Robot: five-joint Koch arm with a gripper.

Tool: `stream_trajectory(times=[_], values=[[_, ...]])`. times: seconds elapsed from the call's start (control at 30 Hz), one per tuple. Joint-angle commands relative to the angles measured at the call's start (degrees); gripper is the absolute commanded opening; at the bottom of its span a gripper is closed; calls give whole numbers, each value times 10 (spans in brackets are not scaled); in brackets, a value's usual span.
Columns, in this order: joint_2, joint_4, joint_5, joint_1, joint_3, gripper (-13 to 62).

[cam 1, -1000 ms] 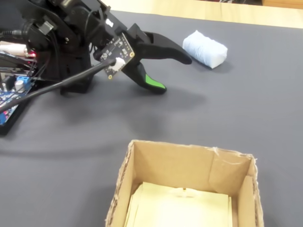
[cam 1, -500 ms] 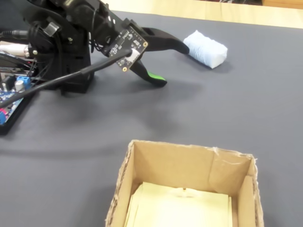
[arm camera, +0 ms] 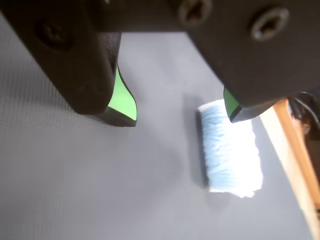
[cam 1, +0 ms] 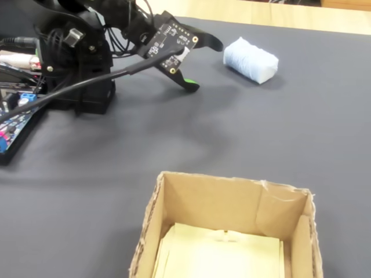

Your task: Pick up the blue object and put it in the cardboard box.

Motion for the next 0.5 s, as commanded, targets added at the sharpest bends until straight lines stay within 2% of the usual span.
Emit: stream_trajectory(times=[0.0,0.47], values=[[33,63,-10,-13,-47,330],[-33,234,-53,-22,-226,330]])
